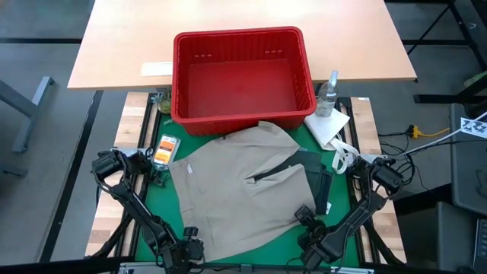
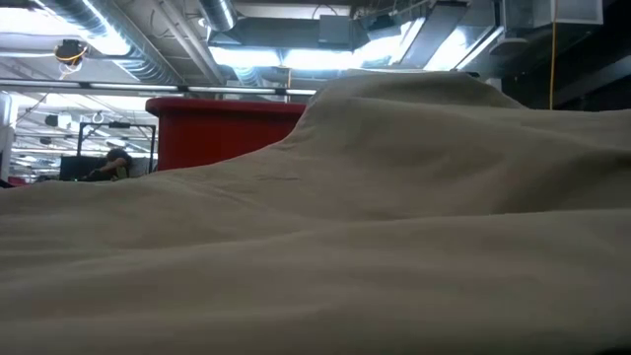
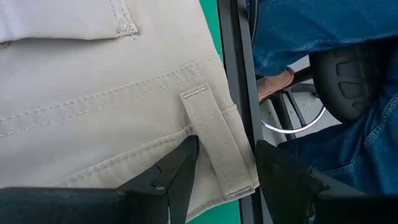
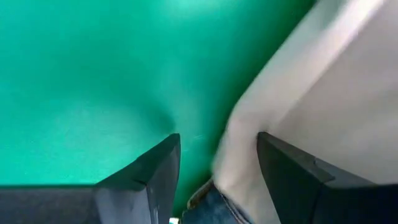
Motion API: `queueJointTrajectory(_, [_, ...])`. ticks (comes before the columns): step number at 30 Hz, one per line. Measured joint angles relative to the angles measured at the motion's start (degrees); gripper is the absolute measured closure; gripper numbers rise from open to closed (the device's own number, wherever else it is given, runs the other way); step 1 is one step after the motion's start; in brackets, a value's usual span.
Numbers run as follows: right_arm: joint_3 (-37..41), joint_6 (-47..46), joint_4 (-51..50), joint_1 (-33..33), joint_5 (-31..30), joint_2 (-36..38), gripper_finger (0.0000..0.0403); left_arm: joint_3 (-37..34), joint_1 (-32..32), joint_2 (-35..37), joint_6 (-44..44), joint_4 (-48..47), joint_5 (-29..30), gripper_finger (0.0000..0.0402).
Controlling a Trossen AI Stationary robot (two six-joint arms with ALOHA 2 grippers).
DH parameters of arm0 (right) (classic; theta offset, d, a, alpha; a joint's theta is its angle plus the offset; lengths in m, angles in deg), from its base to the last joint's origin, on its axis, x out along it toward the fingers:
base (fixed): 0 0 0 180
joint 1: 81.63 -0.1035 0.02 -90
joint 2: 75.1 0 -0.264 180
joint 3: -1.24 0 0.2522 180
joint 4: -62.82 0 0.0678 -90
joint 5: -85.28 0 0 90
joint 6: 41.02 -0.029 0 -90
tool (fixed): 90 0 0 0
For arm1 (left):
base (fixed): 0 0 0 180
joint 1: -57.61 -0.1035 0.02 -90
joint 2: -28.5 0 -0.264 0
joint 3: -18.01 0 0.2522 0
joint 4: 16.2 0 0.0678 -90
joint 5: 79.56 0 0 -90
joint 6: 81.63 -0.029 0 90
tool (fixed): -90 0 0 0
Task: Fold laundry
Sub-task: Fold the beige shorts
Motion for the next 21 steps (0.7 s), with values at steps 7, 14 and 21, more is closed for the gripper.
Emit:
queueJointTrajectory(7, [-6.94, 0.04, -3.94, 0.00, -3.12, 0.17, 0.0189, 0.00, 0.00, -0.02, -0.05, 0.24, -0.07, 0.0238])
queueJointTrajectory(14, [-5.09, -0.14, -4.87, 0.80, -8.76, 0.17, 0.0189, 0.00, 0.00, -0.02, -0.13, 0.28, -0.04, 0.0238])
queueJointTrajectory(21, [1.22, -0.19, -0.47, 1.74, -5.96, 0.17, 0.0189, 0.00, 0.00, -0.04, -0.17, 0.30, 0.15, 0.0238])
